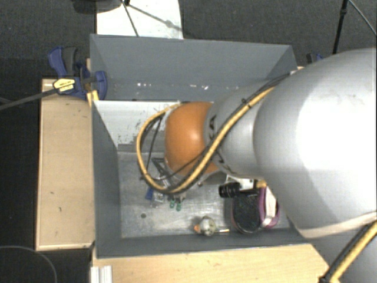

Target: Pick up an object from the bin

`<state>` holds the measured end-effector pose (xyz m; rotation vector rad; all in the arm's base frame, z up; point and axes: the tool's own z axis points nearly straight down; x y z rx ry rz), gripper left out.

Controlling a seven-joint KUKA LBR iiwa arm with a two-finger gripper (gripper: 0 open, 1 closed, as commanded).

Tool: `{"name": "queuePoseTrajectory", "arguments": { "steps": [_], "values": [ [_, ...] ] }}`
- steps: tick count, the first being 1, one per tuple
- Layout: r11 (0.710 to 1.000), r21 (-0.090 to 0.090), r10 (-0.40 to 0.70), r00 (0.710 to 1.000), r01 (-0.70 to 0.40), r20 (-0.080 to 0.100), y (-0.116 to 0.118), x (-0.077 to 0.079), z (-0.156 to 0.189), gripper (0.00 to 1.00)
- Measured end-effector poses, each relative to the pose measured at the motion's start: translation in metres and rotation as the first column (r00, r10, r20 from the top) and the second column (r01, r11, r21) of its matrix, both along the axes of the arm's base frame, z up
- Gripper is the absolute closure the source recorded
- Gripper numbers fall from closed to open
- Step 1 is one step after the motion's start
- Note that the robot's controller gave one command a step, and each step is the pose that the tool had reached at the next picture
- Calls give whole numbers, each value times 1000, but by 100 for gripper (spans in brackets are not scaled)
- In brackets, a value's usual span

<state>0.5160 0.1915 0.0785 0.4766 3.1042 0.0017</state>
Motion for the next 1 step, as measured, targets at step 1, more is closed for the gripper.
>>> {"name": "queuePoseTrajectory", "arguments": {
  "steps": [1],
  "values": [
    [1000,2,18,1000,-18,8,-2,-2,177,100]
  ]
}}
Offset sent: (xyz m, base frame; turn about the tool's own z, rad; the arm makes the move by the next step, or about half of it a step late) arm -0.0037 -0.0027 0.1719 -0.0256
